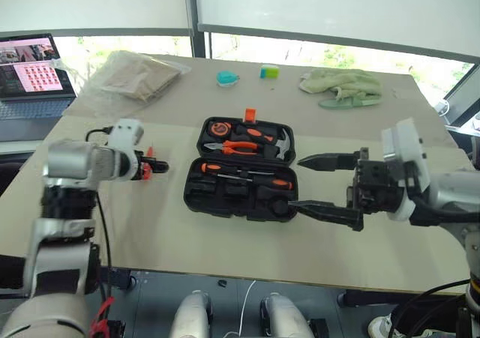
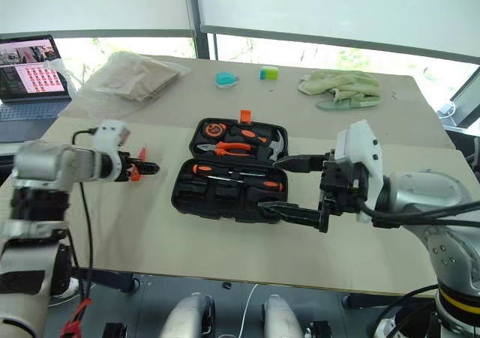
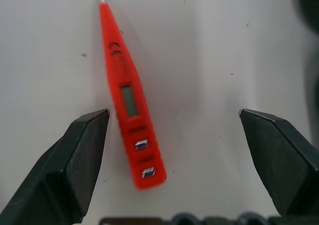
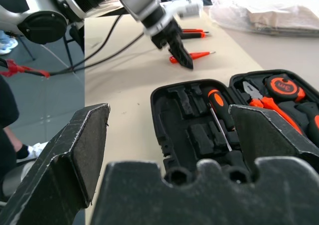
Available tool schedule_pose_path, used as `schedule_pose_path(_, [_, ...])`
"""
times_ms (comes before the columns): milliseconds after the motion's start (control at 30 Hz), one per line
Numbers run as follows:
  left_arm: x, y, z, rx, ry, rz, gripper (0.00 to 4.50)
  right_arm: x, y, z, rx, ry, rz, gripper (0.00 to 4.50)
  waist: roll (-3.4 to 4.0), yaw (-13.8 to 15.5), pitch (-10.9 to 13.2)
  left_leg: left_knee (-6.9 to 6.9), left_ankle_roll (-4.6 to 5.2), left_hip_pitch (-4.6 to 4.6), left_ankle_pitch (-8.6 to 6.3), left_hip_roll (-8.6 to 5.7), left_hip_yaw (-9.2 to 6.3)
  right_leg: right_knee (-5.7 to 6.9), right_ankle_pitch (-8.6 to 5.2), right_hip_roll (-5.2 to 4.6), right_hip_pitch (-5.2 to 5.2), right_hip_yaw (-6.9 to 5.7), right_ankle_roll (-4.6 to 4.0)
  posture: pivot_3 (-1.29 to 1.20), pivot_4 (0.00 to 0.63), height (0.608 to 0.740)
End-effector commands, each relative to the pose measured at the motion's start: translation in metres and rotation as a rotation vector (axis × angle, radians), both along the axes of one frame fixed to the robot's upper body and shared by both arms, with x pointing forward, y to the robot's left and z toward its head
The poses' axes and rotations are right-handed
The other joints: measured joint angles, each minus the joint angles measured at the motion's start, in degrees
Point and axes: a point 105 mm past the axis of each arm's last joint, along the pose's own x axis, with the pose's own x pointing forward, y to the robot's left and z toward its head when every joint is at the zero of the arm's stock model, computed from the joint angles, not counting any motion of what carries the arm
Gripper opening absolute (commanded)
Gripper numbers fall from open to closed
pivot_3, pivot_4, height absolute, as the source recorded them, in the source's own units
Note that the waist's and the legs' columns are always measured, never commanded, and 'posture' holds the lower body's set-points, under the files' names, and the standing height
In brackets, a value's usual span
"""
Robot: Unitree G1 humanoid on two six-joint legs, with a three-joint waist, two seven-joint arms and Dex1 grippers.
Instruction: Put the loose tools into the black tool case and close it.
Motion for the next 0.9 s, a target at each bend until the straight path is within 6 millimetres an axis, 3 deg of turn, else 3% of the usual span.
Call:
schedule_pose_path(33, [0.009, 0.006, -0.008, 0.037, 0.016, 0.028, 4.5, -0.004, 0.002, 0.01, 0.021, -0.064, -0.008, 4.45, 0.01, 0.0, 0.0, 0.0, 0.0, 0.0, 0.0, 0.0, 0.0, 0.01, 0.0, 0.0, -0.01, 0.0, 0.0, 0.0, 0.15, 0.74])
schedule_pose_path(167, [0.017, 0.001, -0.016, 0.022, 0.033, 0.023, 4.5, -0.002, 0.001, 0.009, 0.025, -0.067, -0.03, 4.45, 0.05, 0.2, 0.0, 0.0, -0.01, 0.04, 0.01, -0.02, 0.0, 0.05, 0.0, -0.01, 0.05, 0.0, 0.0, 0.0, 0.15, 0.74])
schedule_pose_path(200, [0.018, -0.001, -0.018, 0.015, 0.037, 0.021, 3.95, -0.002, 0.001, 0.008, 0.023, -0.069, -0.035, 4.5, 0.07, 0.4, 0.0, 0.01, -0.02, 0.06, 0.02, -0.03, -0.01, 0.06, 0.0, -0.02, 0.07, -0.01, 0.0, 0.0, 0.15, 0.74])
schedule_pose_path(400, [0.02, 0.0, -0.025, -0.023, 0.055, 0.046, 1.95, -0.001, -0.003, 0.008, 0.018, -0.074, -0.064, 4.5, 0.14, 1.0, -0.1, 0.02, -0.02, 0.07, 0.03, -0.1, -0.01, 0.1, 0.0, -0.08, 0.09, 0.0, 0.01, 0.0, 0.15, 0.74])
schedule_pose_path(533, [0.026, 0.003, -0.014, -0.018, -0.019, 0.001, 0.55, -0.001, -0.011, 0.004, -0.004, -0.08, -0.113, 4.5, 0.14, 1.2, -0.1, 0.02, -0.02, 0.07, 0.03, -0.18, -0.02, 0.09, -0.02, -0.15, 0.12, -0.01, 0.04, 0.0, 0.15, 0.74])
schedule_pose_path(633, [0.038, -0.023, 0.025, 0.01, -0.24, -0.266, 0.43, -0.007, -0.017, 0.0, -0.01, -0.051, -0.133, 4.5, 0.11, 1.5, -0.1, 0.04, -0.04, 0.02, 0.05, -0.19, -0.05, 0.09, -0.02, -0.15, 0.11, -0.06, 0.04, 0.0, 0.15, 0.74])
schedule_pose_path(700, [0.033, -0.051, 0.055, 0.04, -0.396, -0.548, 0.43, -0.011, -0.022, -0.005, -0.026, -0.031, -0.15, 4.5, -0.01, 1.4, 0.0, 0.04, -0.04, -0.07, 0.05, -0.16, -0.05, 0.04, -0.01, -0.15, 0.06, -0.09, 0.03, 0.0, 0.15, 0.74])
schedule_pose_path(800, [0.0, -0.094, 0.083, 0.037, -0.465, -0.994, 0.43, -0.016, -0.027, -0.012, -0.038, 0.005, -0.173, 4.5, -0.13, 1.2, 0.1, 0.04, -0.05, -0.3, 0.05, -0.09, -0.06, -0.1, 0.0, -0.13, -0.06, -0.15, 0.02, 0.0, 0.15, 0.74])
schedule_pose_path(900, [-0.032, -0.119, 0.081, 0.074, -0.399, -1.367, 0.43, -0.016, -0.032, -0.016, -0.031, 0.025, -0.211, 4.5, -0.08, 0.9, 0.0, 0.04, -0.02, -0.32, 0.03, -0.08, -0.08, -0.24, 0.0, -0.13, 0.0, -0.18, 0.02, 0.0, 0.15, 0.74])
